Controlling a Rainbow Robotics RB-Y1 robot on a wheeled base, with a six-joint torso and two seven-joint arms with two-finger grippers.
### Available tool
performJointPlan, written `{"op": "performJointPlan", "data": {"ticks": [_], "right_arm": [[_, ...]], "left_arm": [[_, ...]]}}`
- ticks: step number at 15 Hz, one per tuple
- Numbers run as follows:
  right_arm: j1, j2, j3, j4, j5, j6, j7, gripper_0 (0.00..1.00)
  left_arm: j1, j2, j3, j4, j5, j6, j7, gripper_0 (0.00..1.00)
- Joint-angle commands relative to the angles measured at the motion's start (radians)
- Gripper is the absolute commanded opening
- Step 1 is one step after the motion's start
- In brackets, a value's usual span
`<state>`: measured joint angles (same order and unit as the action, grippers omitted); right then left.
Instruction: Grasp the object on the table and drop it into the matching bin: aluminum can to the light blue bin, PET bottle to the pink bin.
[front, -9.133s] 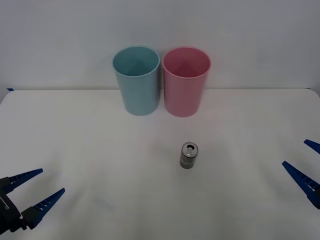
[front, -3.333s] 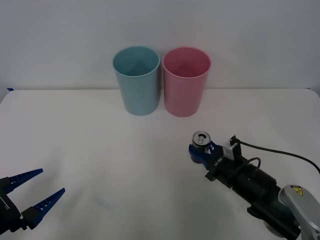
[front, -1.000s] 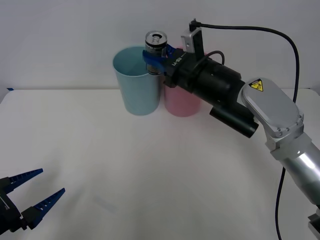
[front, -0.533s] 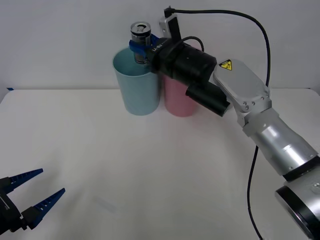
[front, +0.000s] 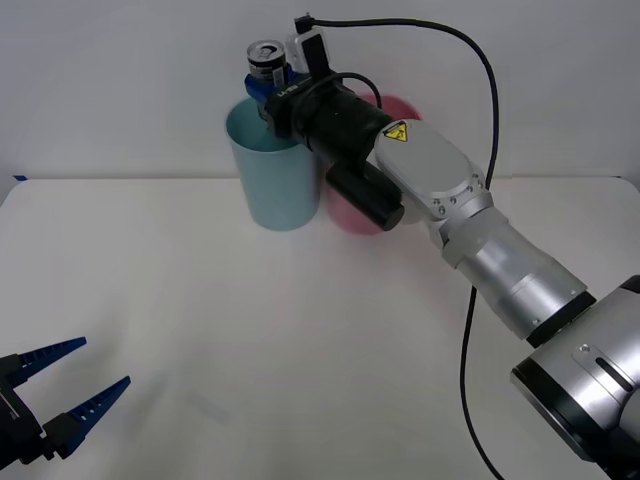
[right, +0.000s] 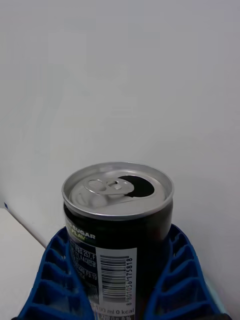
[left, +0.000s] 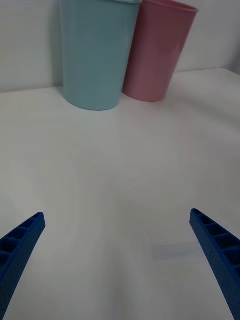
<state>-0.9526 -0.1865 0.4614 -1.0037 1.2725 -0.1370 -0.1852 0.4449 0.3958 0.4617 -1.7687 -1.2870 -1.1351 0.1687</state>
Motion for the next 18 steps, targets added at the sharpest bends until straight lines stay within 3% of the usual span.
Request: {"op": "performJointPlan", "data": {"ticks": [1,2,3,8,12,18], "right_arm": [[0.0,0.002,0.002,0.0,0.001,0.008,0.003,0.41],[0.0,0.002,0.002,0.0,-0.001,0.008,0.004,0.96],[0.0,0.002,0.002,0.0,-0.001,0.008,0.006,1.0],[0.003,-0.004,-0.001,-0.006,-0.004,0.01,0.02,1.0],[0.081,-0.045,0.002,-0.125,-0.001,0.005,0.024,1.0],[0.235,-0.194,0.057,-0.388,-0.042,-0.015,0.02,1.0]], "left_arm": [[0.0,0.0,0.0,0.0,0.0,0.0,0.0,1.0],[0.0,0.0,0.0,0.0,0.0,0.0,0.0,1.0],[0.0,0.0,0.0,0.0,0.0,0.0,0.0,1.0],[0.0,0.0,0.0,0.0,0.0,0.0,0.0,1.0],[0.0,0.0,0.0,0.0,0.0,0.0,0.0,1.0],[0.0,0.0,0.0,0.0,0.0,0.0,0.0,1.0]]}}
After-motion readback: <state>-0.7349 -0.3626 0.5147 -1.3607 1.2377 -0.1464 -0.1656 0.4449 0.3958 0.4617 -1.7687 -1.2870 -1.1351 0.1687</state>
